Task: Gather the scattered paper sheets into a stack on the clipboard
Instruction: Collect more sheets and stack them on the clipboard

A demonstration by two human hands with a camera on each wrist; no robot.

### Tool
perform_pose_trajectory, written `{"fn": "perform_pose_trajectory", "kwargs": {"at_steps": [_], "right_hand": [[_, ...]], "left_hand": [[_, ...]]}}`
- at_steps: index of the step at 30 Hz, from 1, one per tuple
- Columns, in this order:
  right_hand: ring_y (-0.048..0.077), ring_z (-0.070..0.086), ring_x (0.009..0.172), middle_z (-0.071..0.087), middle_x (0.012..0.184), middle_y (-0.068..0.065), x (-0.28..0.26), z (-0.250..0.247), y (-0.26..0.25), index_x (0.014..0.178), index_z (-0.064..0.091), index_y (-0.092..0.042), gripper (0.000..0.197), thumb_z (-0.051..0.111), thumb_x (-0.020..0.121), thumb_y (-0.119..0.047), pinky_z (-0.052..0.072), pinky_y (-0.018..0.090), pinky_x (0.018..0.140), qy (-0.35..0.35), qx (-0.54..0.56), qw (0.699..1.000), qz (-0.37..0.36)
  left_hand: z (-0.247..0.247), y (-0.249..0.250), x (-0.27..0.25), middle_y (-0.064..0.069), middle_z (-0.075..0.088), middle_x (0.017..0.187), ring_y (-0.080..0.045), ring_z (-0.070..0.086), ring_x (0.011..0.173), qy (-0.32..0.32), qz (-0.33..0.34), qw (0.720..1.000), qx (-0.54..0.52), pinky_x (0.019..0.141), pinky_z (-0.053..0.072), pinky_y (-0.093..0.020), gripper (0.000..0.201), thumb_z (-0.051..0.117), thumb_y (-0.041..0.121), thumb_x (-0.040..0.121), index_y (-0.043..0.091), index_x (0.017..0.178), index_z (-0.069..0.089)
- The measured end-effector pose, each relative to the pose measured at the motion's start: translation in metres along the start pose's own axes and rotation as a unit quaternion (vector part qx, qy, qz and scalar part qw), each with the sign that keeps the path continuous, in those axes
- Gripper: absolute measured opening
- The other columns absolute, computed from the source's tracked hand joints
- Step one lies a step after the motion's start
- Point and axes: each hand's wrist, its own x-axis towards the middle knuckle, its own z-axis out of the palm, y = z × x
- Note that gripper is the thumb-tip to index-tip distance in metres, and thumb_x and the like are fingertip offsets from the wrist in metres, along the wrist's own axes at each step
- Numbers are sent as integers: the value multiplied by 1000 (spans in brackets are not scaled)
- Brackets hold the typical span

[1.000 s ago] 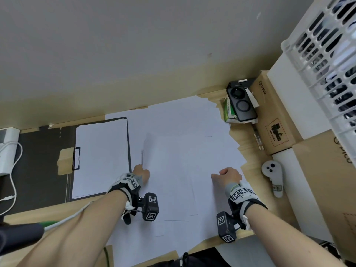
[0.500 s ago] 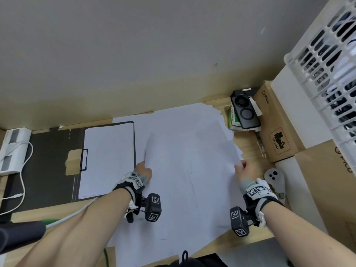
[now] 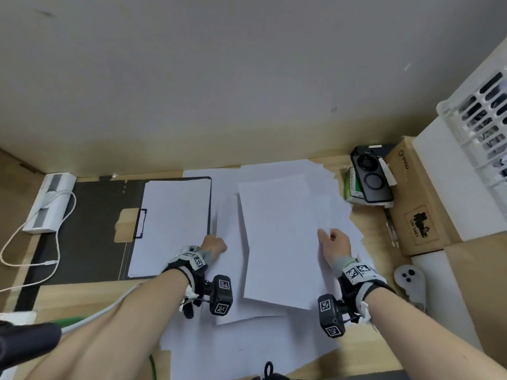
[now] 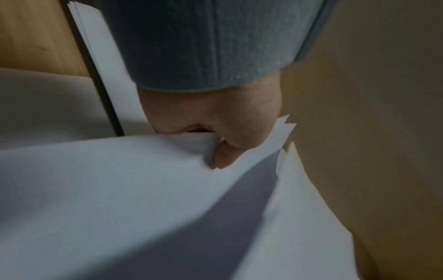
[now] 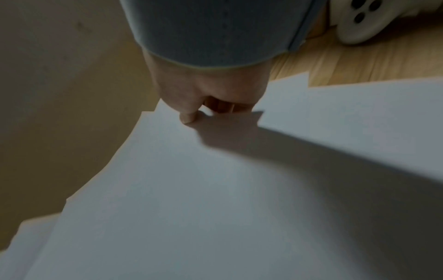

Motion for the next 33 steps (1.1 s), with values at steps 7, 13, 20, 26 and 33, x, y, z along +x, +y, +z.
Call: {"fn": "perform_pose_trajectory", "kwargs": {"at_steps": [7,13,20,26,33], "right_hand": [[18,28,61,27,60,0,-15,62,-2,64,28,-18,39,62,82,-28,24,31,58,-144,-62,987,30],[19,30,60,33,60,1,-7,75,-13,60,31,-16,43,68,79,-28,25,32,58,-158,-97,983,-9],[20,48,123,45,128,-2,24,45,-82,142,35,-10,88,83,74,-35,43,32,92,-170,77,982,9],[27,71,99,75,101,11,42,20,-183,102,72,-2,39,87,69,-17,57,38,86,-188,201,957,-90],[19,72,86,76,95,11,43,14,-205,92,74,1,38,90,63,-17,55,33,81,-140,234,955,-117]], "left_hand": [[13,-19,-3,-12,50,141,-29,49,129,-128,-17,944,-303,101,42,-38,67,50,58,89,14,140,45],[13,-6,-4,-11,53,106,-21,52,92,-38,20,995,-88,83,41,-31,32,57,19,92,0,115,45],[-36,47,-13,-10,66,116,-29,64,103,-66,142,962,-223,91,51,-38,34,64,8,87,7,120,57],[-92,123,-30,-15,69,107,-29,67,99,-35,255,926,-277,85,54,-33,35,72,-2,78,-1,112,63],[-117,141,-46,0,75,90,-10,71,83,-19,324,898,-298,71,54,-17,24,83,7,69,15,88,71]]}}
